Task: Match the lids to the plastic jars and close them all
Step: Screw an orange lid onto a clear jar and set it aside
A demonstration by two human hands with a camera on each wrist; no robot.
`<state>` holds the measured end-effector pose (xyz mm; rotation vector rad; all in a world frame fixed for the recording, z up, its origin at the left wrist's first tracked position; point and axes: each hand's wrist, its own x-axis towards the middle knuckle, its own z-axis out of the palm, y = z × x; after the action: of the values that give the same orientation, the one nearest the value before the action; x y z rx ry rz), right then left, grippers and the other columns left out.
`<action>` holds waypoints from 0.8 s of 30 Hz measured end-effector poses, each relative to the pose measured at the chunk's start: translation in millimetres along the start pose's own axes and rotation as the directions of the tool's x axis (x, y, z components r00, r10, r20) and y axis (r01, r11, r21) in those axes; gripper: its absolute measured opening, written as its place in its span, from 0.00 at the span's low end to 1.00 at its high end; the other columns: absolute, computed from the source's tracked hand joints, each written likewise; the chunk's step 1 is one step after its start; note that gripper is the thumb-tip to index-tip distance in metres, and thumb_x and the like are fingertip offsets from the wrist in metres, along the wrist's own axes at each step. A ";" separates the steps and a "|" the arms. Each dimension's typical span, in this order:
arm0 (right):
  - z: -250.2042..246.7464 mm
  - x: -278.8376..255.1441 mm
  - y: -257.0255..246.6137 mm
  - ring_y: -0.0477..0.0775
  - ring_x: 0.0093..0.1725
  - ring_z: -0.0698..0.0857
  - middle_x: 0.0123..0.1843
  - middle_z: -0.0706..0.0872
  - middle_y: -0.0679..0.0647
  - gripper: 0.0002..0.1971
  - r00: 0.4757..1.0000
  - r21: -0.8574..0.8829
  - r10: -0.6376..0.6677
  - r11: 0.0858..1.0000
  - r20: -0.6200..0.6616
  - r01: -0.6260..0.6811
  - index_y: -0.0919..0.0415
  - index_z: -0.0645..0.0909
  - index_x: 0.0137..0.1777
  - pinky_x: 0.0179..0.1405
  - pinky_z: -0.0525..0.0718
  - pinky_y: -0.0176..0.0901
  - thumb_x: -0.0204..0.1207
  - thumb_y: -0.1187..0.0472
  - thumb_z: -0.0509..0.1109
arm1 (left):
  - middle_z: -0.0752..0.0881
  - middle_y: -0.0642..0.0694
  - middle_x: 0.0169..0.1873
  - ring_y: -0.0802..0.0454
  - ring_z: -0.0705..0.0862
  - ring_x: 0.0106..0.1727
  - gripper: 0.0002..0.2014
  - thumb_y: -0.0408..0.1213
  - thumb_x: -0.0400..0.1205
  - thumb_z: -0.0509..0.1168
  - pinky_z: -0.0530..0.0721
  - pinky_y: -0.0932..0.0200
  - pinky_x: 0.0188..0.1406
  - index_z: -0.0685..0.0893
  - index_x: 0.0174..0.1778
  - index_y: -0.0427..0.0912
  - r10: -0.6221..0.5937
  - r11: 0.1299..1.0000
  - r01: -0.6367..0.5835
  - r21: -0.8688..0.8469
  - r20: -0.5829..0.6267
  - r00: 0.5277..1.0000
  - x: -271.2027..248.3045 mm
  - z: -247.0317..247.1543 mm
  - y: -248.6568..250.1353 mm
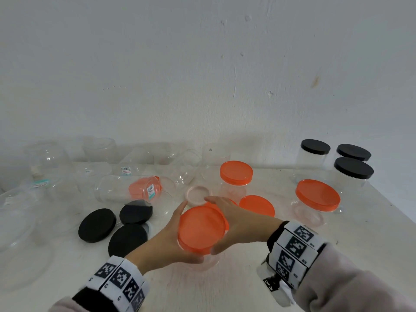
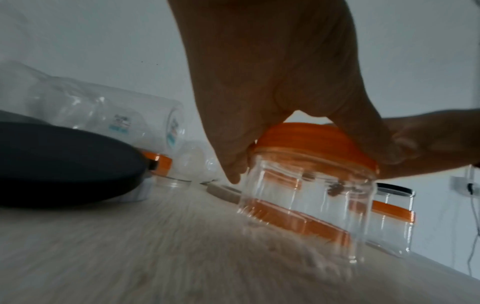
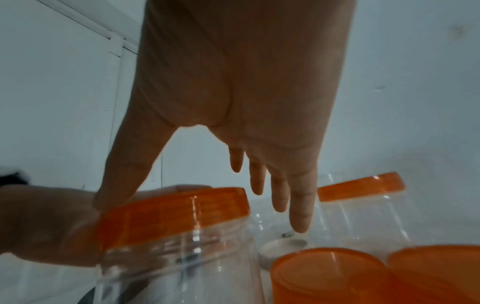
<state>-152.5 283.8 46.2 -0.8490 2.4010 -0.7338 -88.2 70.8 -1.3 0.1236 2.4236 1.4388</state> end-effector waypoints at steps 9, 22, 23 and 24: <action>8.0 17.9 -32.5 0.53 0.78 0.57 0.79 0.54 0.39 0.54 0.993 -0.347 -0.013 0.936 0.116 0.052 0.38 0.47 0.83 0.74 0.70 0.61 0.64 0.42 0.80 | 0.68 0.65 0.65 0.66 0.73 0.64 0.55 0.45 0.64 0.83 0.74 0.73 0.58 0.49 0.76 0.63 -0.045 0.999 0.045 -0.014 0.007 0.999 1.6 5.3 -15.9; 37.5 16.6 -43.9 0.64 0.66 0.70 0.75 0.62 0.53 0.53 0.983 -0.466 0.089 0.871 -0.163 -0.156 0.47 0.50 0.82 0.50 0.76 0.51 0.62 0.24 0.67 | 0.74 0.66 0.66 0.70 0.75 0.64 0.53 0.53 0.61 0.83 0.74 0.73 0.56 0.57 0.77 0.64 -0.010 1.000 0.010 -0.004 -0.056 0.998 -2.0 5.9 -17.7; 36.1 15.6 -45.7 0.65 0.68 0.68 0.76 0.60 0.53 0.53 0.984 -0.445 0.099 0.882 -0.147 -0.155 0.45 0.47 0.82 0.53 0.77 0.53 0.63 0.25 0.68 | 0.73 0.66 0.66 0.70 0.75 0.64 0.53 0.53 0.62 0.83 0.73 0.74 0.56 0.56 0.77 0.63 -0.003 1.000 0.003 0.001 -0.055 0.998 -2.6 6.1 -17.0; 33.1 14.8 -47.6 0.66 0.71 0.66 0.79 0.58 0.53 0.53 0.988 -0.433 0.099 0.890 -0.120 -0.142 0.43 0.45 0.83 0.59 0.76 0.57 0.64 0.26 0.69 | 0.73 0.66 0.67 0.70 0.74 0.63 0.53 0.52 0.62 0.83 0.73 0.74 0.56 0.56 0.77 0.62 0.001 1.000 0.000 0.010 -0.056 0.998 -3.1 6.3 -16.0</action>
<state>-123.3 231.6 47.6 -0.8358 2.7280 -0.1785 -82.0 67.6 -17.3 0.0874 2.4760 1.4487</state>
